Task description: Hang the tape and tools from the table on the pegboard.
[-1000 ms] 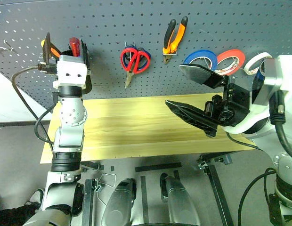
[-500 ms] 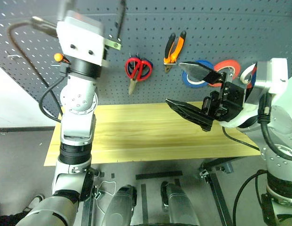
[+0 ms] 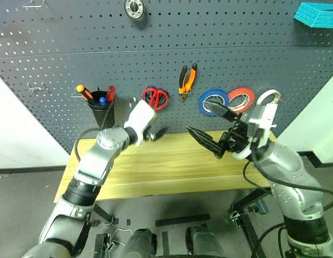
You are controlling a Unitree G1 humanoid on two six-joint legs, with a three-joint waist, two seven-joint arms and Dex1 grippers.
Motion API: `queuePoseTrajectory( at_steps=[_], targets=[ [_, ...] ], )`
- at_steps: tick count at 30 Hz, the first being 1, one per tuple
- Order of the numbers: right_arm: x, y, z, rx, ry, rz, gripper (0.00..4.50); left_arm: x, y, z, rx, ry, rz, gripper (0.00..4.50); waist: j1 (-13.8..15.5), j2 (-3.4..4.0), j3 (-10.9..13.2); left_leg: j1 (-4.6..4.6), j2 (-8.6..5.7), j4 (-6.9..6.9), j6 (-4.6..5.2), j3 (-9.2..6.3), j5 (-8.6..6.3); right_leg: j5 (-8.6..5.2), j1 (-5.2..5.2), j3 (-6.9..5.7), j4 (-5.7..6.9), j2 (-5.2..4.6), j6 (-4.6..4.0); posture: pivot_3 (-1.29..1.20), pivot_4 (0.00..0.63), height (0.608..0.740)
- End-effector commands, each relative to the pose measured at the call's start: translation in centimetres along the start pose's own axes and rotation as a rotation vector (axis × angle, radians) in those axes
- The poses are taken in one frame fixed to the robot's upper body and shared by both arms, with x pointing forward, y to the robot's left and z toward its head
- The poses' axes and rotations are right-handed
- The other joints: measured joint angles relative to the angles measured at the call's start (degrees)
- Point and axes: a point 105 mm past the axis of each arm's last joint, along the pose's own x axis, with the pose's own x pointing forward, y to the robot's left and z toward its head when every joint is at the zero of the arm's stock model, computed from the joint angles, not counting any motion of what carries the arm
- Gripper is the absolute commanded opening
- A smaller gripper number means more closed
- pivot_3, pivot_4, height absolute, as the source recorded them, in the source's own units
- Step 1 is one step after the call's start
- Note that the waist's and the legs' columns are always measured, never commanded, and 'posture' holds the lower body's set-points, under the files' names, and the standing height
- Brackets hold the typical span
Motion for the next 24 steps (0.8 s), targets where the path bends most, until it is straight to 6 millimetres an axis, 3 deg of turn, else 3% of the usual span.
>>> queuePoseTrajectory(
  at_steps=[1,3,6,9,12,17,21,24],
  targets=[
    [-0.5,-3.0,-1.0,-0.023,-0.019,-0.285,4.50,0.1,-1.4,-0.2,-0.072,-0.076,-0.070,3.92,0.16,0.02,-0.06,-0.02,0.00,0.00,-0.02,0.01,0.01,0.02,-0.05,0.02,0.03,0.00,0.00,0.04,0.000,0.740],
    [-1.2,-3.3,-2.4,-0.017,0.014,-0.363,4.50,0.1,-1.3,-1.9,-0.068,-0.059,-0.036,3.92,0.37,0.08,-0.26,-0.04,0.00,0.01,-0.06,0.04,0.03,0.04,-0.07,0.04,0.03,-0.03,-0.03,0.04,0.000,0.740],
    [-2.7,-2.0,-5.0,-0.045,0.086,-0.385,4.50,-0.1,-1.5,-4.9,-0.098,-0.016,-0.012,3.92,0.42,0.21,-0.85,-0.02,-0.03,0.00,-0.04,0.11,0.02,-0.01,-0.05,0.08,-0.02,-0.07,-0.10,0.04,0.000,0.740],
    [-4.7,-1.4,-9.1,0.060,0.210,-0.455,4.50,-1.0,-2.4,-7.4,-0.173,0.001,-0.036,3.92,-0.03,0.36,-1.27,0.05,-0.02,-0.01,0.01,0.25,-0.02,-0.07,-0.02,0.15,-0.02,-0.07,-0.16,0.04,0.000,0.740],
    [-7.0,-0.7,-11.5,0.137,0.284,-0.524,4.50,-2.4,-2.1,-10.0,-0.254,0.065,-0.001,3.92,0.03,0.44,-1.47,0.12,0.06,-0.01,0.02,0.36,-0.02,-0.09,-0.01,0.21,0.00,-0.02,-0.19,0.05,0.000,0.740],
    [-8.8,0.1,-11.8,0.178,0.293,-0.520,4.50,-4.6,-2.9,-11.2,-0.274,0.089,-0.058,3.92,0.00,0.59,-1.67,0.13,0.12,0.02,0.02,0.37,-0.02,-0.23,-0.02,0.22,0.02,-0.01,-0.03,0.05,0.000,0.740],
    [-8.7,-0.5,-11.6,0.165,0.287,-0.510,4.50,-4.7,-3.3,-11.0,-0.287,0.077,-0.091,3.92,0.07,0.57,-1.95,0.13,0.12,0.07,0.01,0.39,-0.03,-0.23,0.02,0.21,-0.03,-0.08,-0.02,0.05,0.000,0.740],
    [-8.1,-0.2,-11.5,0.153,0.289,-0.456,4.50,-3.5,-4.4,-10.5,-0.289,0.065,-0.109,3.92,0.13,0.63,-2.09,0.12,0.12,0.06,0.03,0.38,-0.05,-0.25,0.01,0.21,-0.04,-0.08,0.00,0.04,0.000,0.740]
  ],
)
